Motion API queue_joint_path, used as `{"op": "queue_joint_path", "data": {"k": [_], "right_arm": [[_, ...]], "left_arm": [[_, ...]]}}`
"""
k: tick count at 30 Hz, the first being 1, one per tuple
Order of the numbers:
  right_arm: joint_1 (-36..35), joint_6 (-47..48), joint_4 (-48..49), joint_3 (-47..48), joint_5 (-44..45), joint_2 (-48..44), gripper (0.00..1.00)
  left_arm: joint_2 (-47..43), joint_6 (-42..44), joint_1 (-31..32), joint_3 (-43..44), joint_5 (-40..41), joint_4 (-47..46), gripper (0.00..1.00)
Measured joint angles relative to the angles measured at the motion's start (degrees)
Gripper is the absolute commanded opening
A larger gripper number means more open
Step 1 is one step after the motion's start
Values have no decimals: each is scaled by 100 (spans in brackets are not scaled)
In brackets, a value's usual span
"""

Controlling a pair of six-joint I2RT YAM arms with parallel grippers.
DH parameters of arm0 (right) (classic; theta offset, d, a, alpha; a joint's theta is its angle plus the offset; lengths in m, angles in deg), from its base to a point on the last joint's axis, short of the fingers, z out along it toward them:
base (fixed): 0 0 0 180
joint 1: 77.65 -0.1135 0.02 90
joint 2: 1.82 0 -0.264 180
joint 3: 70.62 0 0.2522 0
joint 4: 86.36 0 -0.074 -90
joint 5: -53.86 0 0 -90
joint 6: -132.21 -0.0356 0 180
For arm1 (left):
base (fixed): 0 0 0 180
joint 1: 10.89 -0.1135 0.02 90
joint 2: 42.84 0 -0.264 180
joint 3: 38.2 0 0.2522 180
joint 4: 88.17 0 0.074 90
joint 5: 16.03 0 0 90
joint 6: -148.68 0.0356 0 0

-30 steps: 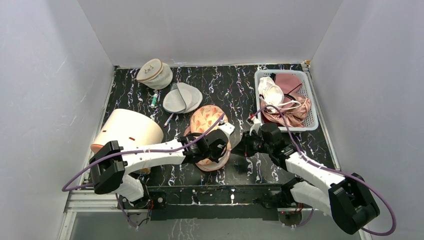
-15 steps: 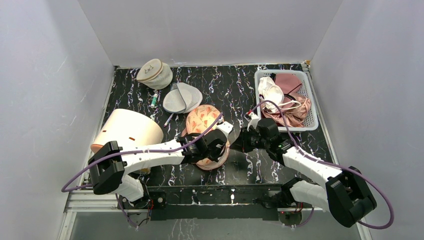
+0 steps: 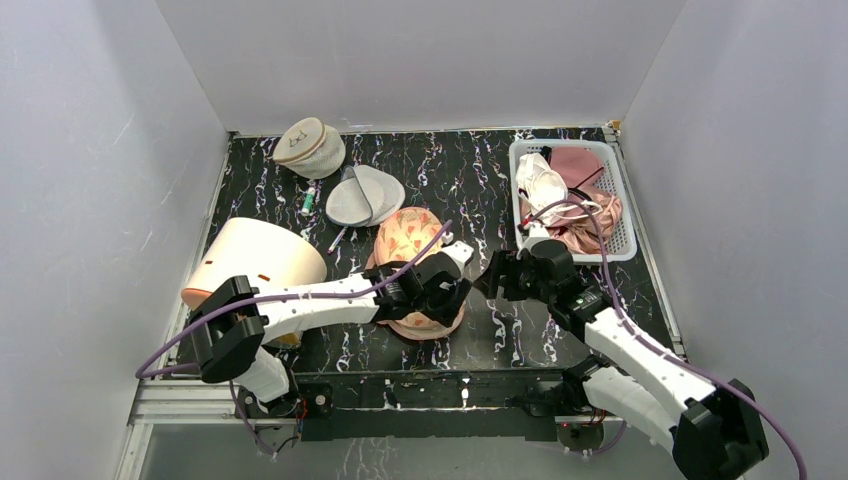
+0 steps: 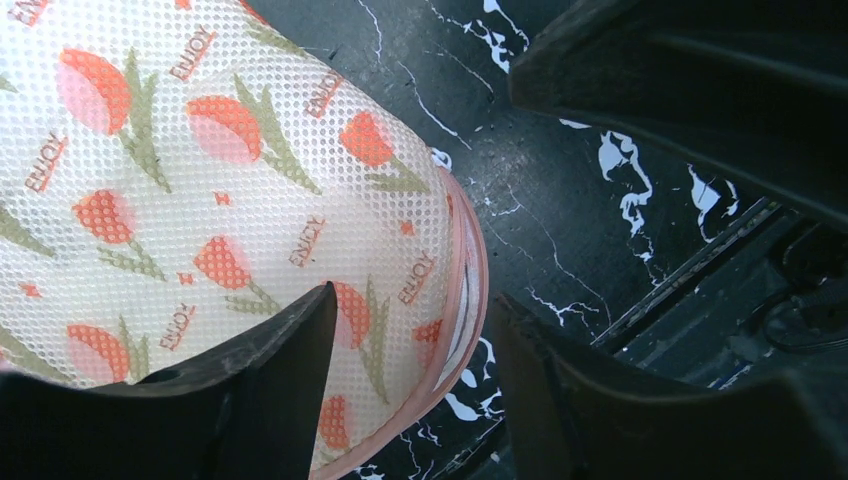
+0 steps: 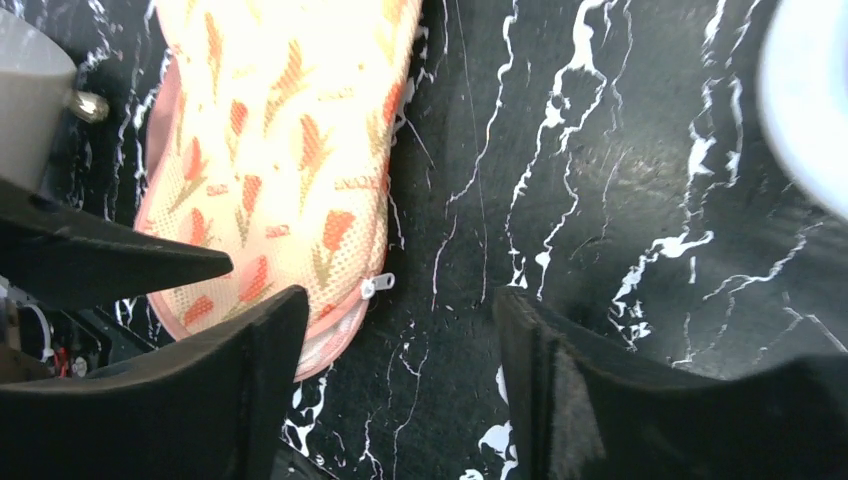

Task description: Unzip the laundry bag and remove the bra

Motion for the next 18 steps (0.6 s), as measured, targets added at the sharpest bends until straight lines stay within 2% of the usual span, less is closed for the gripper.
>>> {"op": "queue_joint_path", "data": {"k": [4,8,11,14,18], "right_arm": [[2,-33,-214,223,170,-382,85],[2,94,-234,533,66,-254,86],[-13,236,-251,778,-111,190,87],[-190,352,-269,949,-181,588,87],[-811,409,-284,1276,-61,1113,87]], "left_arm": [[-26,-4,-76,55,-61,-11,78],[-415,107,-214,66,22,114,89],[-1078,275,-455,122,269,321,97],[-1893,468,-721,203,708,413,98],[-3014,929,-920,214,1578,245,98]]}}
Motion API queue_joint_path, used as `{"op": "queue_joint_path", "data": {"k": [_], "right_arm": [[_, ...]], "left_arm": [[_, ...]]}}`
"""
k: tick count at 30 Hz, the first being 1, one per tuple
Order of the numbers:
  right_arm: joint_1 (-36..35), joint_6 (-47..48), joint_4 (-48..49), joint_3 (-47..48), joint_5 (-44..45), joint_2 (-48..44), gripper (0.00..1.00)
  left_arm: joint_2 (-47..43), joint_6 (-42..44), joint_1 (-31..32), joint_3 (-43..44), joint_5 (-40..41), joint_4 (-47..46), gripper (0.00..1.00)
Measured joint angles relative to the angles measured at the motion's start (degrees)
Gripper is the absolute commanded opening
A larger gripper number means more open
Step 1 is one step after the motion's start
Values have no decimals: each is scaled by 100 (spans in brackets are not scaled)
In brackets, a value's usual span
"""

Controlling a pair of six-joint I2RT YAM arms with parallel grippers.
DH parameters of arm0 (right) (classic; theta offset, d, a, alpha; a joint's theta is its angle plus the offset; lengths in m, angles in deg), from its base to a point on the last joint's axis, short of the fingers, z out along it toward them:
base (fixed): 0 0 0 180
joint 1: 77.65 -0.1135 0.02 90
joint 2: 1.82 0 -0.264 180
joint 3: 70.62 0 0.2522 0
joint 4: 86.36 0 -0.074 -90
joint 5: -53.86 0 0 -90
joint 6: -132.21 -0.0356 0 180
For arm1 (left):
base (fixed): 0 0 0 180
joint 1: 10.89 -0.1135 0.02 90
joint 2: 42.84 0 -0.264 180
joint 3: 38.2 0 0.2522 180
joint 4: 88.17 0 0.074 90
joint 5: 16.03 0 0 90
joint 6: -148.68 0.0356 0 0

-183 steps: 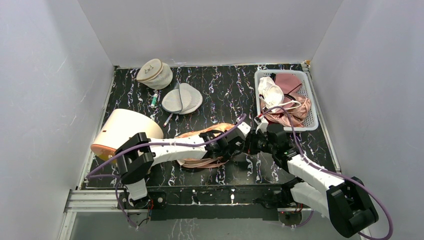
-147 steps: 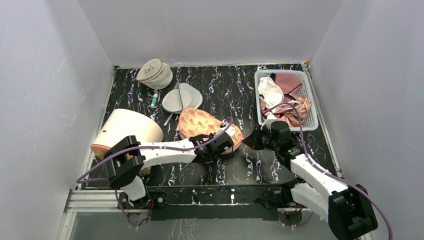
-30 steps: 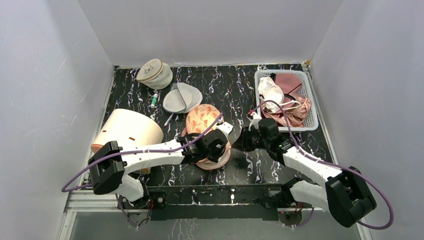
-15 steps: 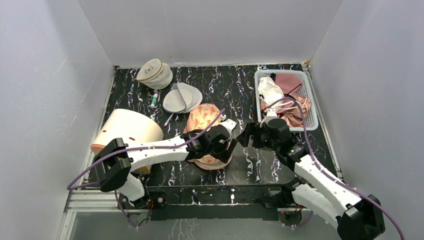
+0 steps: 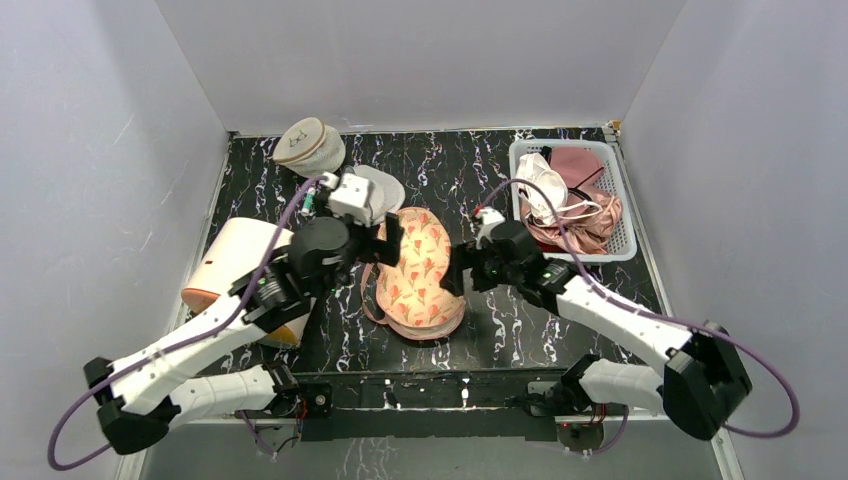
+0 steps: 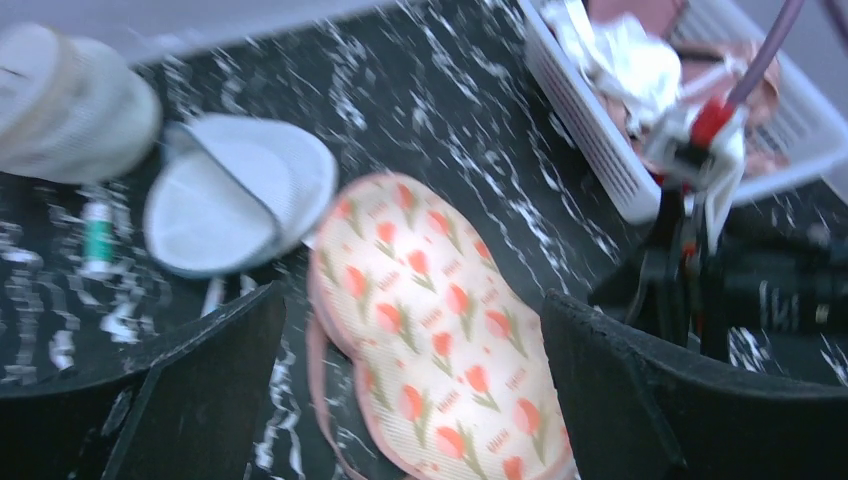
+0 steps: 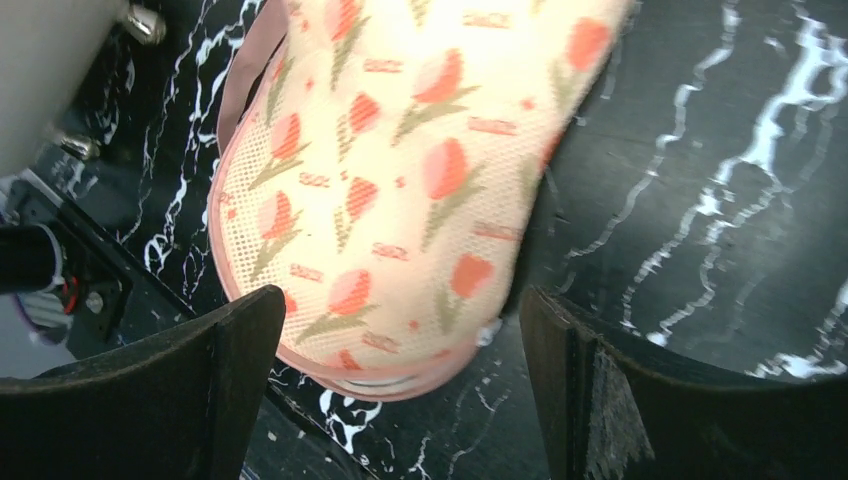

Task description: Unzip the laundry bag and remove the bra

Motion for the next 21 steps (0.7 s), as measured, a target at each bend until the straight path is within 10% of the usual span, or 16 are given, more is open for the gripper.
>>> {"op": "queue_joint_path", "data": {"k": [12,21], "right_arm": [[-2855,625,-555,2260,2247,2496,75],[-3663,1147,-1187,3692,3318,4015,54]], "left_arm": [[-1939,2949,-66,-1665,2341,-3394,98],[-2505,4769,-186,-2780,2953,-5925,98]]}}
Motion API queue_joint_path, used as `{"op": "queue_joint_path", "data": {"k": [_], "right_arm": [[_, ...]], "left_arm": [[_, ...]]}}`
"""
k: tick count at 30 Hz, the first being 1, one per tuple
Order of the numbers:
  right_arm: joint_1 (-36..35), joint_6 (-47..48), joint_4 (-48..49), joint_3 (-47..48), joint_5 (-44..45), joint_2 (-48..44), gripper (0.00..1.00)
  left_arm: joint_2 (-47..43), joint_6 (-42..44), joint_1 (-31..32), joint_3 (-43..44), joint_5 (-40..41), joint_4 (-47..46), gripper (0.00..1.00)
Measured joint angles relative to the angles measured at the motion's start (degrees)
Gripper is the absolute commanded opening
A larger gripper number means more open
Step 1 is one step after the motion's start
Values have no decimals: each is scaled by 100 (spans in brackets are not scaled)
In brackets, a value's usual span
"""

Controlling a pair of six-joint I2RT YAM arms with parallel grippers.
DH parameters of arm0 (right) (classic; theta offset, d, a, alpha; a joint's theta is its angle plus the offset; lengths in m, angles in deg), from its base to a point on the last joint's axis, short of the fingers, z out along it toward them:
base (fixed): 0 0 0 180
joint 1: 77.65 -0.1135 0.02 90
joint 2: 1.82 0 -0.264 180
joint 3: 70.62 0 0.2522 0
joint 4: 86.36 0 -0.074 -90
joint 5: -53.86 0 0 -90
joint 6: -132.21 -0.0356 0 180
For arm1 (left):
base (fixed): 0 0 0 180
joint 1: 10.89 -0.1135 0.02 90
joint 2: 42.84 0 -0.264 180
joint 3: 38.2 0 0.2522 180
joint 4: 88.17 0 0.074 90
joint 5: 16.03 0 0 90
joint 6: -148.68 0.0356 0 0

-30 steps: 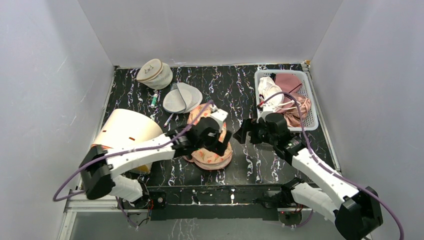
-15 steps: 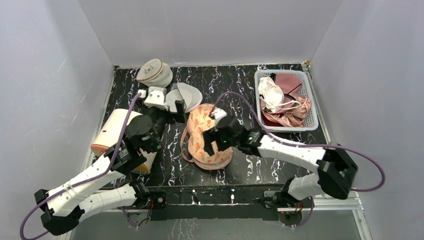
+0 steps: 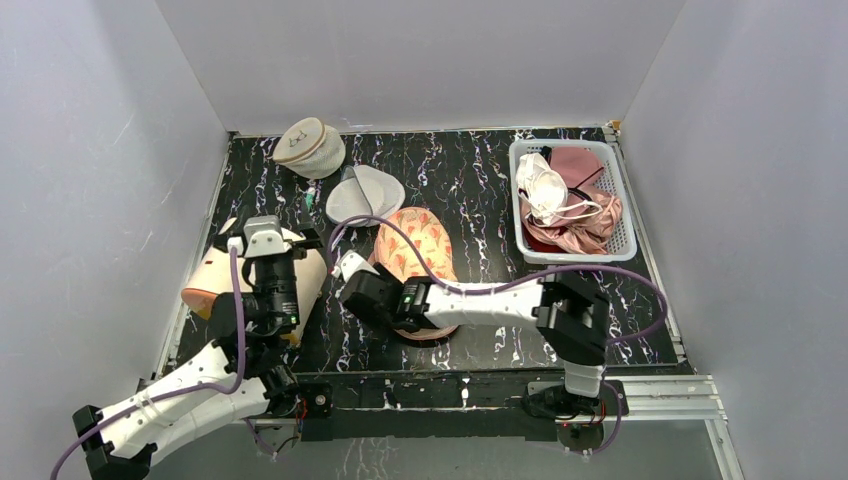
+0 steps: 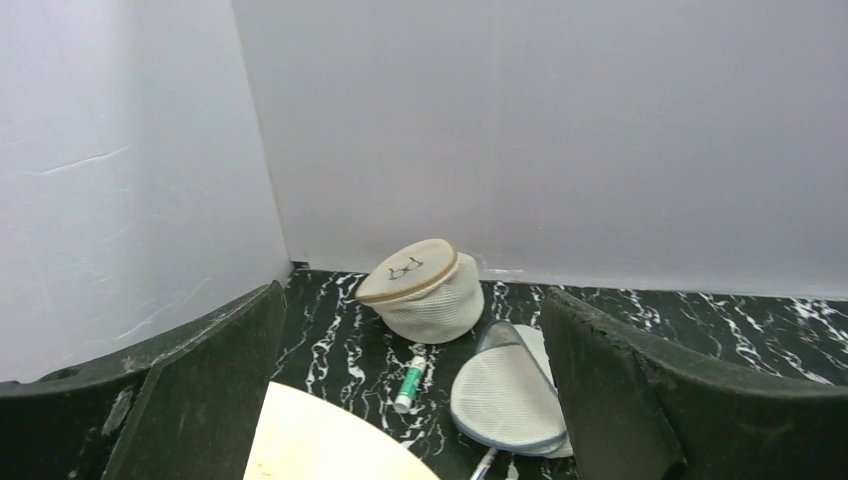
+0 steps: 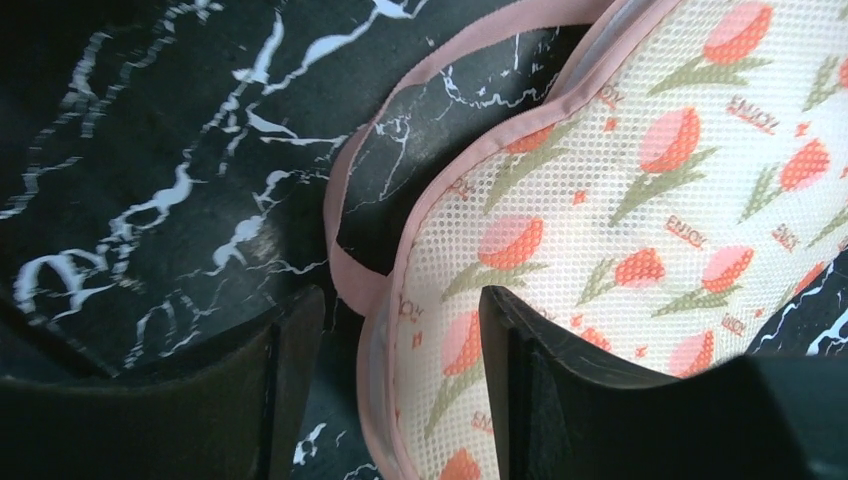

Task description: Unzip the laundry bag and remove the bra

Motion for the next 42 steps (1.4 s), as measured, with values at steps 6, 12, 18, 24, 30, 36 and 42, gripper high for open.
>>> {"op": "queue_joint_path", "data": {"k": [6,12,18,24,30,36,42], "right_arm": [[-74,31,-339,186,382,634,45],[-136,24,-409,245,621,721,45],[-166,-4,-345,251,636,723,47],[-166,-90,-260,251,673,721,34],[-166,-151,-166,251,708,721,20],[-166,-168,-179,251,811,721,8],[-166,-304,-122,227,846,678,0]], "left_arm": [[-332,205,-236,-234,98,-306,98],[-315,173,-420,-238,101,-269,98],[-304,31,-507,-238,94,-103,98],[-304,-111,-560,-238,72,59,98],[-280,-236,-586,-238,15,195,98],[-275,-295,-612,-238,-22,293,98],[-275,-328,-614,-238,-37,334,98]]}}
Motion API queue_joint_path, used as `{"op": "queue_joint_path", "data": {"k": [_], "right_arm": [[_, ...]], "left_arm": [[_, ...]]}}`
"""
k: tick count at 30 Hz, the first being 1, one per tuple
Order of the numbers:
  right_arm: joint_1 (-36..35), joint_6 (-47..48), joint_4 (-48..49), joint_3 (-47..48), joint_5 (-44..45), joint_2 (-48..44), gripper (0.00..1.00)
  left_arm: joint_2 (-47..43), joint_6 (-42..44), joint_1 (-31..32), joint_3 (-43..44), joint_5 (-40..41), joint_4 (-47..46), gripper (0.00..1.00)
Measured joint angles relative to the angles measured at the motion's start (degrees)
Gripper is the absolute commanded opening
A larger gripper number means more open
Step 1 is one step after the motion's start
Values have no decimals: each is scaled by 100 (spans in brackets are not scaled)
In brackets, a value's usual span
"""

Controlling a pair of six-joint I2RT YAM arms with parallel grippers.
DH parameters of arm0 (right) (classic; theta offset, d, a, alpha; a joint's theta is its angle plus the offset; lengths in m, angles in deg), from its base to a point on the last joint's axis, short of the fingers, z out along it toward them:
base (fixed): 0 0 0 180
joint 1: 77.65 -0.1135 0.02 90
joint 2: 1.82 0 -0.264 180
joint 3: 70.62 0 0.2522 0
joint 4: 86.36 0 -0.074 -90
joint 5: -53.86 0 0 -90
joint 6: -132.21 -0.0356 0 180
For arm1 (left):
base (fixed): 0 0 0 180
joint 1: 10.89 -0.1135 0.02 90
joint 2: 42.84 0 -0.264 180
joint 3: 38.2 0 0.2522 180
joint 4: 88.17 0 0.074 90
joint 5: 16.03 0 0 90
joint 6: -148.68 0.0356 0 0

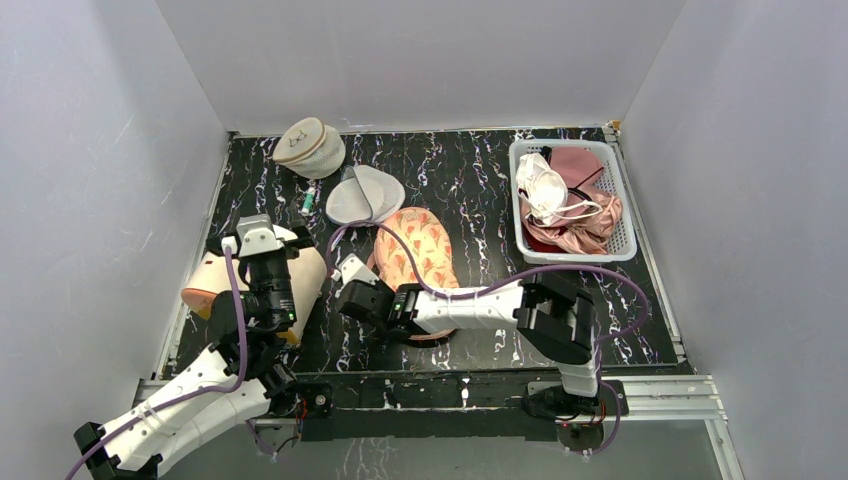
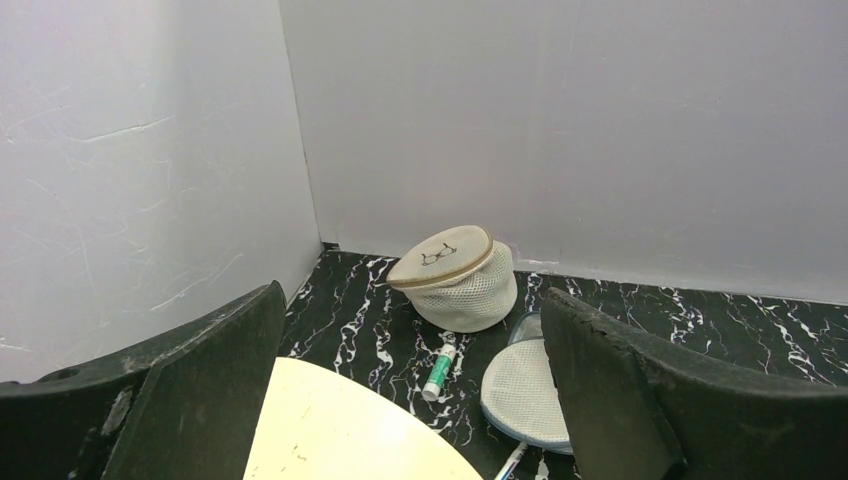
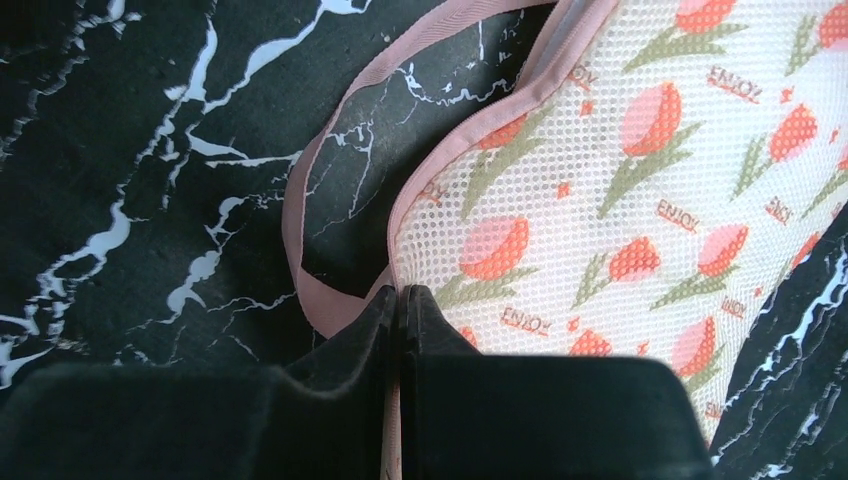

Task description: Unzip the laundry bag and remove the bra

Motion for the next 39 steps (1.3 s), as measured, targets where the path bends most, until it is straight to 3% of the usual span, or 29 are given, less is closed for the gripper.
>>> {"op": "queue_joint_path", "data": {"k": [5,9,12,16,19,24,36,39], "right_arm": [[127,-490,595,-776,-251,-901,0],[813,-1530,1735,-2173,-723,-2468,0],[1412,-2361,2664,-3283,-737,-3473,9],[1534,-3464,3189,-4402,-304,-4380,17],[1539,-4103,3091,-4754,256,-4756,14],[1790,-4509,2612,-4861,1001,-5198,0],[2767,-4503,1156,-4852,1445,-5224,3],[2892,-4680,704,-4850,1462,-5016,12]], "left_arm": [[0,-13,0,0,-2,7,98],[13,-61,0,0,-9,55,98],[39,-105,-2,0,-22,120,98],[83,-164,-4,0,-55,179,98],[120,-205,-4,0,-81,216,98],[223,-304,-4,0,-129,330,98],[389,-461,-4,0,-184,509,98],[420,-492,-4,0,-205,551,98]]}}
